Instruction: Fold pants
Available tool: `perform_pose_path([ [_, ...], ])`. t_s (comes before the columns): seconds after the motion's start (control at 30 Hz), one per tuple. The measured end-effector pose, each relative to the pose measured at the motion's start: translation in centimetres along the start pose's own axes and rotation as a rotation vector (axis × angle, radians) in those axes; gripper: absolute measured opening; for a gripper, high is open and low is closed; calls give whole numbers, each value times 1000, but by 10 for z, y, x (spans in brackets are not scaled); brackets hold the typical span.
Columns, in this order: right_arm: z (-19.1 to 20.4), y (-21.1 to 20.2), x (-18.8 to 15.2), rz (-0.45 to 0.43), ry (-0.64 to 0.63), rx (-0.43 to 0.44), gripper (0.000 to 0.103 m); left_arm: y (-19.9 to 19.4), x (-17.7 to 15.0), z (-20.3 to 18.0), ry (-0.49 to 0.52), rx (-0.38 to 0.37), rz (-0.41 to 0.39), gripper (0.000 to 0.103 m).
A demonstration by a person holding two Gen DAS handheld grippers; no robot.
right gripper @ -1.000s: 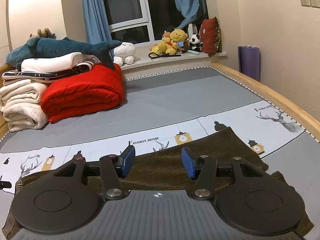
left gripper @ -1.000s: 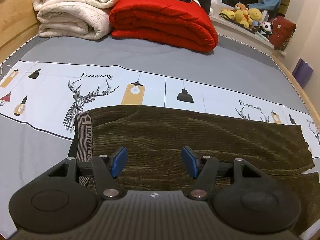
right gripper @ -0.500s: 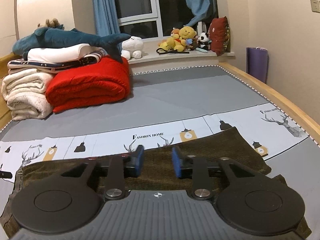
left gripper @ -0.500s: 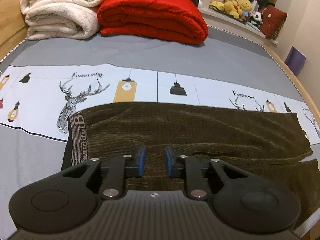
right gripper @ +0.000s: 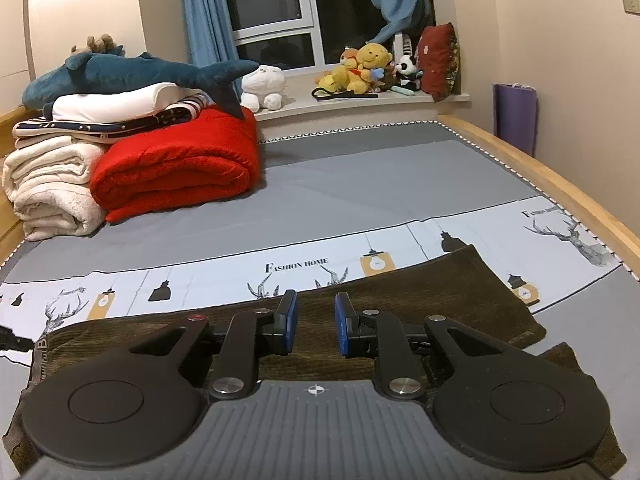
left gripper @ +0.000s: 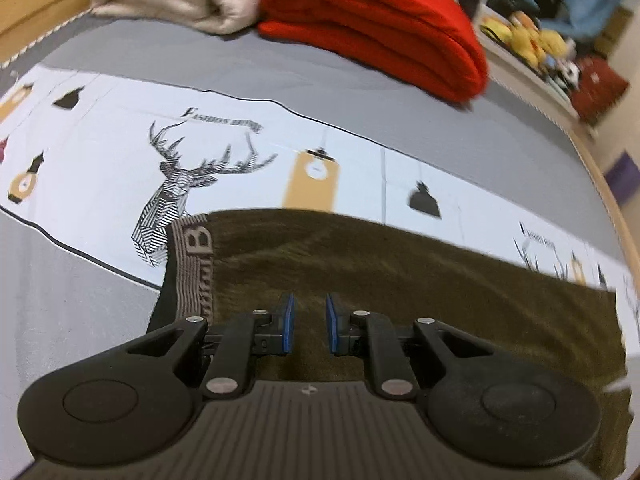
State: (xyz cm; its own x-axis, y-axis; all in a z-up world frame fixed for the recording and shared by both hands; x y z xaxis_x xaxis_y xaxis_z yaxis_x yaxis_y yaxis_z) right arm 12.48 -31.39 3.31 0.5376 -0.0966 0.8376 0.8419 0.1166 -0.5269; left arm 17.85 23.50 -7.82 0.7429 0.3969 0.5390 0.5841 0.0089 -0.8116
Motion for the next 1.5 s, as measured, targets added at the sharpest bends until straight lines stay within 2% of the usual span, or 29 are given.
perform_pose_path([
  [0.1, 4, 5, 1, 2, -13, 11, 21, 15, 10, 5, -28, -24, -1, 18],
  [0.27, 7, 17, 2, 19, -21, 16, 21, 43, 23, -7, 18, -30, -24, 21],
  [0.33, 7, 21, 1, 31, -15, 14, 21, 56, 29, -11, 57, -16, -32, 31],
  [0.4, 7, 25, 0, 41, -14, 11, 21, 69, 34, -13, 103, 9, -44, 53],
  [0.43, 7, 27, 0, 45, -15, 10, 21, 75, 38, -14, 124, 33, -56, 57],
  [0.5, 9, 30, -1, 53, -26, 11, 21, 88, 46, -14, 159, 72, -77, 77],
  [0.57, 10, 33, -3, 62, -42, 7, 21, 100, 51, -13, 190, 106, -87, 86],
  [0.73, 14, 43, -8, 92, -63, -8, 21, 140, 54, -10, 242, 108, -35, 89],
  [0.8, 17, 46, -10, 105, -77, -10, 21, 153, 50, -6, 255, 117, -14, 94],
  [0.87, 22, 48, -13, 111, -94, -11, 21, 166, 42, -2, 279, 123, 25, 95],
  [0.93, 25, 49, -14, 116, -113, -14, 21, 169, 38, -1, 298, 114, 14, 95],
  [0.97, 27, 50, -15, 119, -121, -16, 21, 170, 38, 0, 298, 107, 16, 92],
  [1.0, 28, 51, -15, 121, -126, -17, 21, 170, 39, -1, 299, 93, 18, 80],
  [1.03, 28, 51, -16, 122, -129, -19, 21, 168, 39, -4, 306, 72, 16, 73],
  [1.1, 28, 52, -16, 124, -130, -24, 21, 164, 38, -17, 362, 47, 16, 42],
  [1.27, 27, 53, -15, 128, -123, -36, 21, 154, 25, -43, 570, 139, -11, 18],
  [1.3, 27, 53, -15, 127, -120, -38, 21, 150, 24, -43, 579, 150, -18, 12],
  [1.37, 28, 52, -15, 124, -118, -41, 21, 140, 28, -43, 548, 155, -26, 9],
  [1.43, 27, 51, -15, 122, -121, -46, 21, 124, 32, -44, 502, 148, -30, 9],
  [1.5, 26, 49, -16, 121, -123, -52, 21, 104, 31, -49, 500, 144, -32, 8],
])
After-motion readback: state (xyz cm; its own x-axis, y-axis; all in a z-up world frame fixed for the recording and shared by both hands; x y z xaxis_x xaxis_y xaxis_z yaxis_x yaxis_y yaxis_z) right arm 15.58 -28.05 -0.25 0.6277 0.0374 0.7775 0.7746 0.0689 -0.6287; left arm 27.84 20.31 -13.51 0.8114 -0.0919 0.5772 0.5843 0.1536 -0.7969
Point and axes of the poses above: each gripper's, at about its wrist camera, not at the fingertips, and y roughly the way its jaws point, z to its left, x to its top, the point moved 7 cm from there along y, roughly the way its jaws point, and after that the axes turned 1 degree about -x, right-handed, at the moved point
